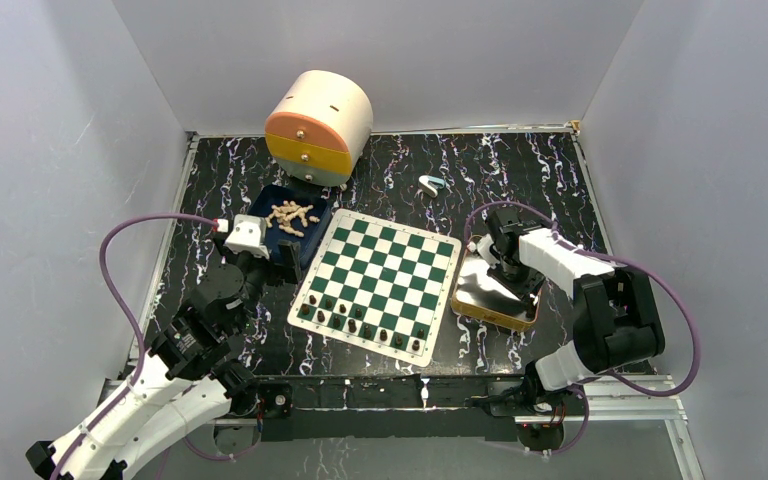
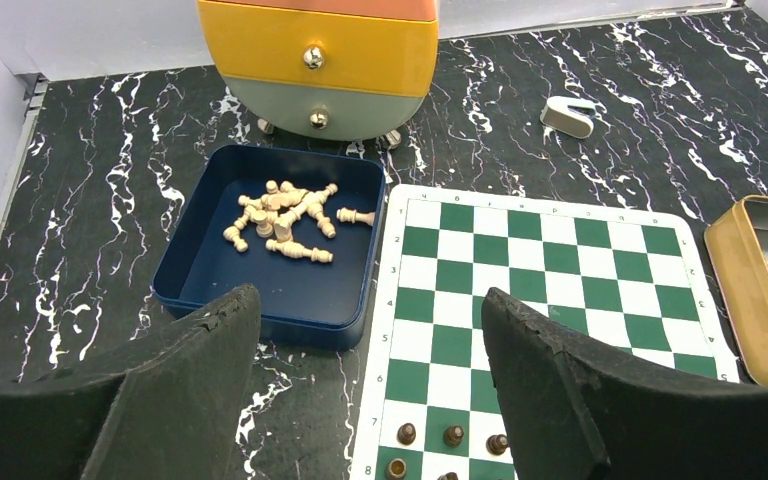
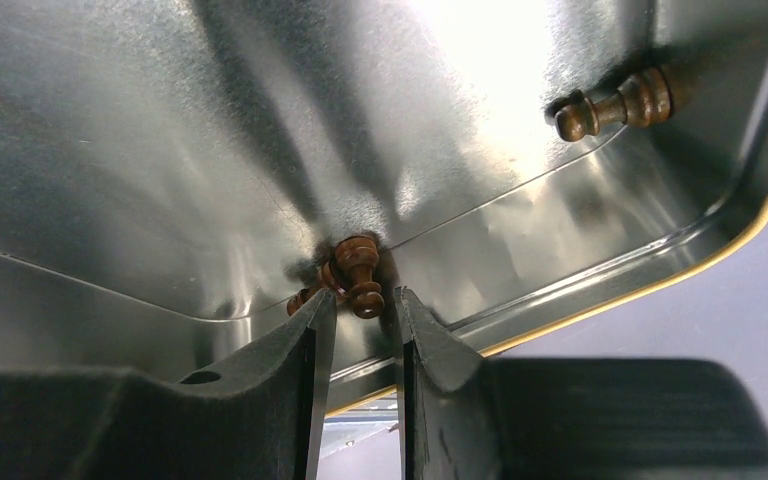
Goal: Set up the chess pieces on the board
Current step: Pick up the chess piece from the storage box.
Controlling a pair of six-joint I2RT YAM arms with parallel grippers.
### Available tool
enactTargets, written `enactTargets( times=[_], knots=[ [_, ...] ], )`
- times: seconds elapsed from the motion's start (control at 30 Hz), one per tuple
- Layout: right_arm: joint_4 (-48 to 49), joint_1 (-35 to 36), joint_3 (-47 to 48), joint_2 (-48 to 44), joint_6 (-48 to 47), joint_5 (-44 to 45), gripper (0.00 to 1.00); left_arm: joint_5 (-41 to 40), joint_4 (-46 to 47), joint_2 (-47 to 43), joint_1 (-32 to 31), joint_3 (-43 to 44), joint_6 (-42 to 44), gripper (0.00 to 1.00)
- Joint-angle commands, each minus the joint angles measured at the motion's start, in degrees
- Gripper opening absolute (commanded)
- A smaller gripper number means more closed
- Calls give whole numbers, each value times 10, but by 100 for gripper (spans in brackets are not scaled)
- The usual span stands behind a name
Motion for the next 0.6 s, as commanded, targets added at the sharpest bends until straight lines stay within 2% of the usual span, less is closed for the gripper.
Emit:
enactTargets(
  times=[0.0,0.2,0.5,0.57],
  knots=[
    [-2,5,4,0,-11,7,36,-14,11,-9,-3,-4,0,79],
    [-7,6,1,5,-12,-3,32,-15,11,-12,-2,-3,1,79],
    [-15,8,5,23,-10,-15,33,-21,9,-17,-3,-3,2,79],
    [-12,9,7,23,-9,-7,27,-23,8,-19,-2,-4,2,79]
  ],
)
